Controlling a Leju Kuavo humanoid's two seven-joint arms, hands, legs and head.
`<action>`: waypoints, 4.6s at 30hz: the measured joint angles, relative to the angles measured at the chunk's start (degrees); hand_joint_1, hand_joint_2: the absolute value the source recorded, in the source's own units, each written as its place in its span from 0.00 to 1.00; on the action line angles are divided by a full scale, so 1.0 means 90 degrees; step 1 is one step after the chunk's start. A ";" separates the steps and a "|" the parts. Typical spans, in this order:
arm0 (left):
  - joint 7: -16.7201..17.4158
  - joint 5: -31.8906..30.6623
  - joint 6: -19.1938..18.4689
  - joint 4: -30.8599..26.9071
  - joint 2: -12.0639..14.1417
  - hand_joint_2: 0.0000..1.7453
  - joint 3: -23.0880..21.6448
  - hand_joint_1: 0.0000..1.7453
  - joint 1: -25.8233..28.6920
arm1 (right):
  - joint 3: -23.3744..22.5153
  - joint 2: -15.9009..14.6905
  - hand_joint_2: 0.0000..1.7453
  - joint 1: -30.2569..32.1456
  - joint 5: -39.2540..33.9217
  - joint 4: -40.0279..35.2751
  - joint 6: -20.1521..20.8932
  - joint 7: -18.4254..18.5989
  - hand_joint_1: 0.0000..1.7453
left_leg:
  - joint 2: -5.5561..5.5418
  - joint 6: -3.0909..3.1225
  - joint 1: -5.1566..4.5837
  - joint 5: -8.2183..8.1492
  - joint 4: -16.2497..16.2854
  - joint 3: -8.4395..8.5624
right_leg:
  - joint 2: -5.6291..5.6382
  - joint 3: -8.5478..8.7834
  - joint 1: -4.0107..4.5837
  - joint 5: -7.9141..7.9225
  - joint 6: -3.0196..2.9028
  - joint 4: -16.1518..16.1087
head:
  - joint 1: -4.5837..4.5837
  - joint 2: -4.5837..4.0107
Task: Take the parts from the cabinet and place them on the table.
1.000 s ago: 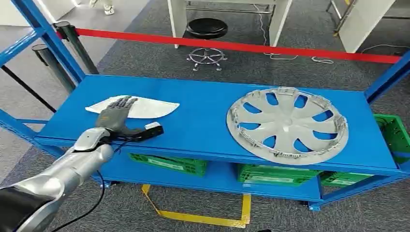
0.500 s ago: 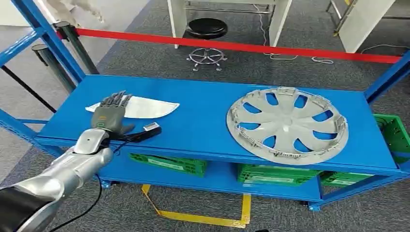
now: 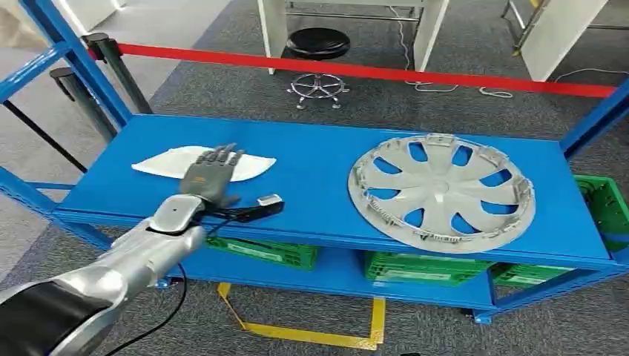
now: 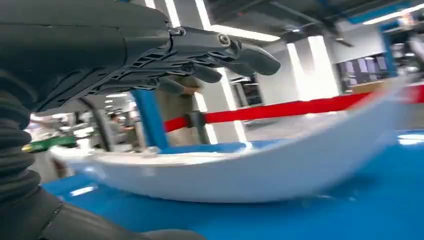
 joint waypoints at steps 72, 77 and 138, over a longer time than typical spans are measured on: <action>0.1566 -0.1032 -0.0762 0.0330 0.1168 1.00 -0.0309 1.00 -0.0083 | -0.0027 0.0019 0.00 0.0024 0.0777 0.0002 -0.0002 -0.0095 0.00 | 0.0002 0.0000 0.0003 0.0008 -0.0005 -0.0004 | -0.0003 -0.0001 0.0002 -0.0001 -0.0001 0.0006 | 0.0002 0.0000; 0.1464 -0.1022 -0.0391 0.0330 0.1202 1.00 -0.0219 1.00 -0.0021 | -0.0027 0.0019 0.00 0.0028 0.0811 0.0002 -0.0002 -0.0051 0.00 | 0.0003 0.0000 0.0002 0.0007 -0.0005 -0.0002 | 0.0003 -0.0001 0.0001 -0.0001 -0.0001 0.0006 | -0.0002 0.0000; -0.4612 0.7883 -0.0213 -0.9238 -0.0170 1.00 0.0405 1.00 0.6424 | -0.0277 0.0034 0.00 0.0201 0.2388 0.0010 -0.0335 0.0129 0.00 | 0.0071 0.0090 0.0001 0.0081 0.0005 -0.0082 | 0.0006 0.0025 -0.0055 -0.0080 0.0220 0.0021 | 0.0073 0.0000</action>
